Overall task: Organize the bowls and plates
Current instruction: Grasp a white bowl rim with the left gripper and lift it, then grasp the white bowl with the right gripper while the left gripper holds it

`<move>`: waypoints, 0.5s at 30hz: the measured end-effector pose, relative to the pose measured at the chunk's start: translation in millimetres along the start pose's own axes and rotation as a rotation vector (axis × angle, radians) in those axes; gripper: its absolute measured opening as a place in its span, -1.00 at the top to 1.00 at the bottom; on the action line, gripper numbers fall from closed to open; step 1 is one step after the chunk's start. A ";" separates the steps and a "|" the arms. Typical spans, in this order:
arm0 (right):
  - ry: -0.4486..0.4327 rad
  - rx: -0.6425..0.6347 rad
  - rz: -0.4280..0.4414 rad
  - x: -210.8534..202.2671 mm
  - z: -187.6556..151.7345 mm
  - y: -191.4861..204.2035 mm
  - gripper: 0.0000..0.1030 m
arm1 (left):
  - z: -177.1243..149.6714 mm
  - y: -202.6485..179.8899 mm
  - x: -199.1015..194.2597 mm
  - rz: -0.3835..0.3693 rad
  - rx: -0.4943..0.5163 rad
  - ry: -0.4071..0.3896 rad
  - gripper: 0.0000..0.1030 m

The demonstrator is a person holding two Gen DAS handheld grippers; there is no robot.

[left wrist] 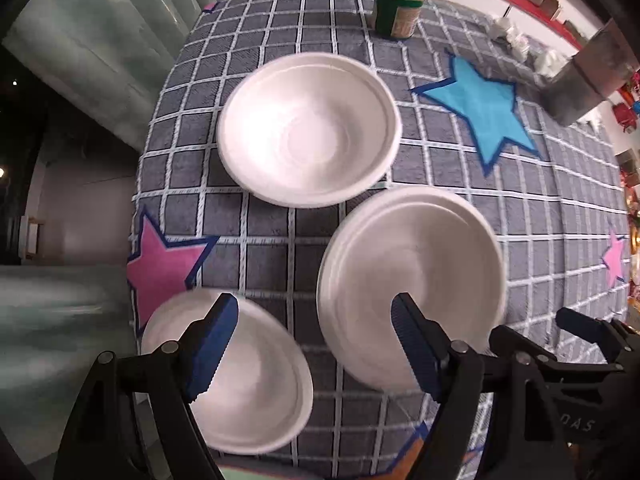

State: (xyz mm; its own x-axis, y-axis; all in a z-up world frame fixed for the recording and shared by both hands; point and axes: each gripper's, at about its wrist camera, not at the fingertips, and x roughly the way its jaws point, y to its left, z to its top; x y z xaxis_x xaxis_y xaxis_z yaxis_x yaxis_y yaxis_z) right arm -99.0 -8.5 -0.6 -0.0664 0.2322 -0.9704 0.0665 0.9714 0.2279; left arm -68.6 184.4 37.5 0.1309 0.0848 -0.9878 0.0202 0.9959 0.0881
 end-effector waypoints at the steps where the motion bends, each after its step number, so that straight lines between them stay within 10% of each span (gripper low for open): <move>1: 0.004 0.001 0.007 4.7 5.8 0.2 -0.98 | 3.1 -1.4 5.9 0.006 0.005 0.010 -0.59; 7: 0.000 -0.007 0.028 18.5 25.8 6.0 -0.89 | 13.2 -4.2 29.3 0.005 0.006 0.062 -0.51; 15: 0.035 -0.018 0.143 41.7 34.1 16.2 0.28 | 14.1 -30.1 54.8 -0.071 0.070 0.145 0.21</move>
State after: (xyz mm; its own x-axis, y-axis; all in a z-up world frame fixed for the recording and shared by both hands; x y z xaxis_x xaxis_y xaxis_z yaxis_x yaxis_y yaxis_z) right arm -66.7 15.2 -40.1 -0.0926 0.3693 -0.9247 0.0597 0.9291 0.3651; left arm -48.1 158.6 -17.5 -0.0175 0.0227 -0.9996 0.0940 0.9953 0.0210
